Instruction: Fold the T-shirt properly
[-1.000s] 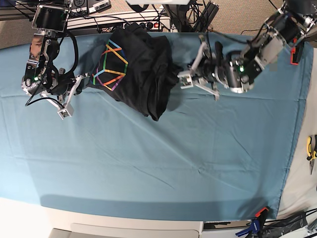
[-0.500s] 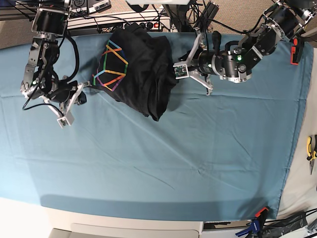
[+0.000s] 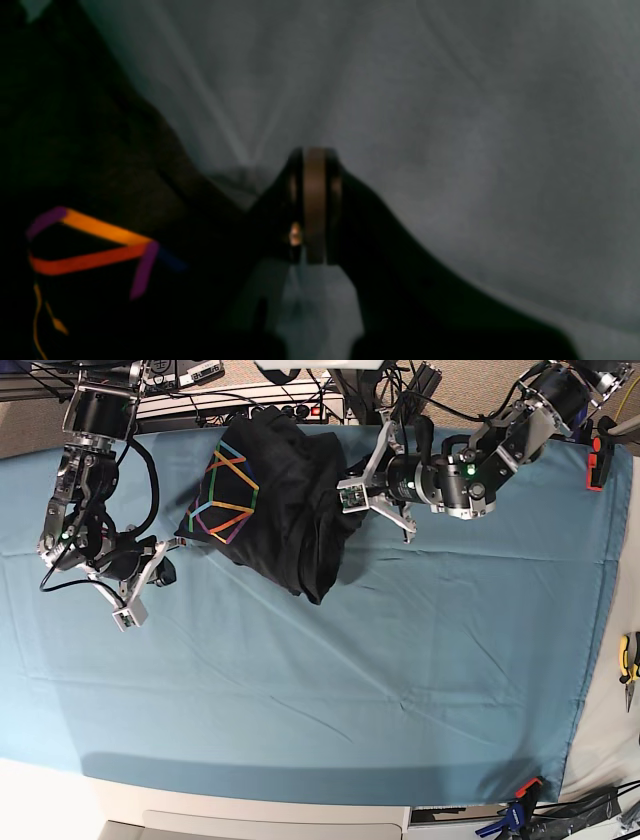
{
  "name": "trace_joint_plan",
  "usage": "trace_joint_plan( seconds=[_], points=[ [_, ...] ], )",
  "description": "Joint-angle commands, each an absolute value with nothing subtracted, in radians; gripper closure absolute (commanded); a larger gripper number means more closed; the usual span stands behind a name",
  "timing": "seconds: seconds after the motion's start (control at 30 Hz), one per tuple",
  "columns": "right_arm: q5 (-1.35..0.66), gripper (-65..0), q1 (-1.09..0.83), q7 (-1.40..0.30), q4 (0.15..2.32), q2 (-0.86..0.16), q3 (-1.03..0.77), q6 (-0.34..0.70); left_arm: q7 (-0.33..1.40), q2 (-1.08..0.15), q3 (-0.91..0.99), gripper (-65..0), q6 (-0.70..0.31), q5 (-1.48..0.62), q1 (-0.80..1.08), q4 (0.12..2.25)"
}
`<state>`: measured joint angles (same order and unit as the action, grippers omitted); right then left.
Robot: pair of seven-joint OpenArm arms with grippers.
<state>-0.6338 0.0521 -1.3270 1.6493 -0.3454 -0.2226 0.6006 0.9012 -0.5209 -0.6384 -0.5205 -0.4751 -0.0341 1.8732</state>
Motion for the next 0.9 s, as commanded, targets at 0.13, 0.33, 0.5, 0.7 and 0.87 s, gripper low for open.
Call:
trace_joint_plan(
  seconds=[0.13, 0.33, 0.5, 0.7, 0.87],
  points=[
    [-0.68, 0.0, 0.068, -1.313, 1.663, -0.36, -0.228, 0.619, 0.844, -0.508, -0.631, 0.0, -0.521, -0.432, -0.047, 1.864],
    [-0.691, 0.0, 0.055, -1.327, 1.663, -0.36, -0.228, 0.62, 0.837, -0.446, -0.631, 0.0, -0.521, -0.429, -0.047, 1.864],
    [-0.692, 0.0, 0.019, -1.335, 1.663, -0.36, -0.228, 0.62, 0.809, -0.404, -0.631, 0.0, -0.521, -0.403, -0.047, 1.862],
    [-0.692, 0.0, -0.02, -1.335, 1.663, -0.36, -0.228, 0.621, 0.795, -0.379, -0.632, 0.0, -0.521, -0.377, -0.059, 1.862],
    [-0.711, 0.0, -0.019, -1.269, 1.663, -0.359, -0.228, 0.646, 0.836, -0.386, -0.632, 0.0, -0.521, -0.377, -0.058, 1.862]
  ],
)
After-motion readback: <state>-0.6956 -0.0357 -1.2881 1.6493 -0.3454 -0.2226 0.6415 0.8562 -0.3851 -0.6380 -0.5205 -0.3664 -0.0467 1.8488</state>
